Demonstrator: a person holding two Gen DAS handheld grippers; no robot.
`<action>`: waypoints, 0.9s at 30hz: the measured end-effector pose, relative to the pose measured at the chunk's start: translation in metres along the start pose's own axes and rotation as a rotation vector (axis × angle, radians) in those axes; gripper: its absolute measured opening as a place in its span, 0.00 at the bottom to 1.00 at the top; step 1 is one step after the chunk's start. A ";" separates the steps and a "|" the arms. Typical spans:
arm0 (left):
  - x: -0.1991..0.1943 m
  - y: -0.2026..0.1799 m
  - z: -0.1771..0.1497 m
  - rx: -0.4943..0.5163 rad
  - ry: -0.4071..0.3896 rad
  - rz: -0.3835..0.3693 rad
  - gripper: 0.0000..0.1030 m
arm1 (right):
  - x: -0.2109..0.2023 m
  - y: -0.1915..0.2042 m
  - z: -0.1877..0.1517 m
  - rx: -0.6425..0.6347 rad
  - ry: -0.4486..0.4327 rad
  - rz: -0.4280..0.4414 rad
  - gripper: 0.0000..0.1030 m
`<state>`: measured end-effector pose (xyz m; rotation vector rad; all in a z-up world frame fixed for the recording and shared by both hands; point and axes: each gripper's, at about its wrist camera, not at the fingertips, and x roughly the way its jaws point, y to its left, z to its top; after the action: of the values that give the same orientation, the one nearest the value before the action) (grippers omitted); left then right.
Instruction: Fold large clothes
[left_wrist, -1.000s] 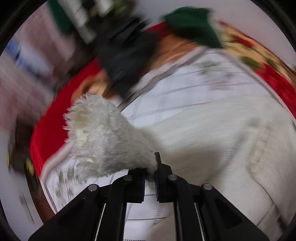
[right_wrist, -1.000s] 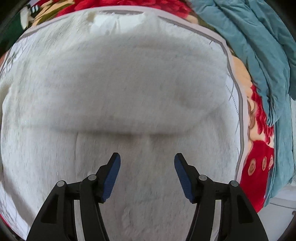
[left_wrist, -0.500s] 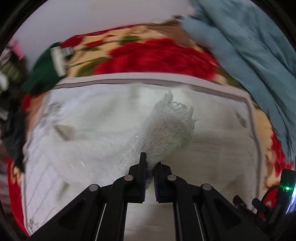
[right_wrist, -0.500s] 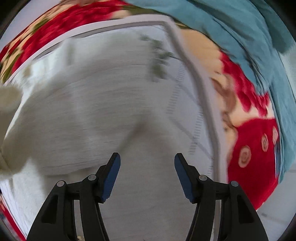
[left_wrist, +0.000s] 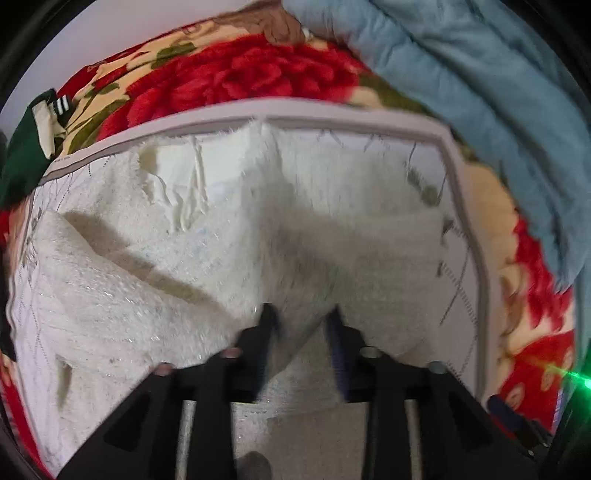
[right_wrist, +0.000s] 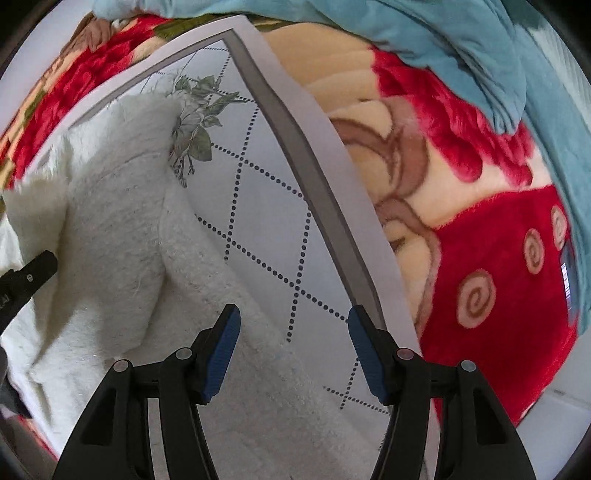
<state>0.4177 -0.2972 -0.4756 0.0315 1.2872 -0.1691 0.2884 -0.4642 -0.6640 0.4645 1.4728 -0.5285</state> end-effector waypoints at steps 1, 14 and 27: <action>-0.006 0.006 0.000 -0.008 -0.007 -0.008 0.72 | -0.002 -0.004 0.001 0.013 0.004 0.034 0.61; -0.038 0.156 -0.015 -0.280 -0.054 0.250 0.95 | -0.041 0.081 0.058 -0.125 0.003 0.458 0.61; -0.005 0.177 -0.018 -0.262 -0.010 0.342 0.95 | 0.005 0.183 0.068 -0.397 0.002 0.376 0.09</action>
<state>0.4243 -0.1201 -0.4881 0.0263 1.2652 0.2924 0.4520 -0.3582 -0.6699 0.4111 1.4046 0.0636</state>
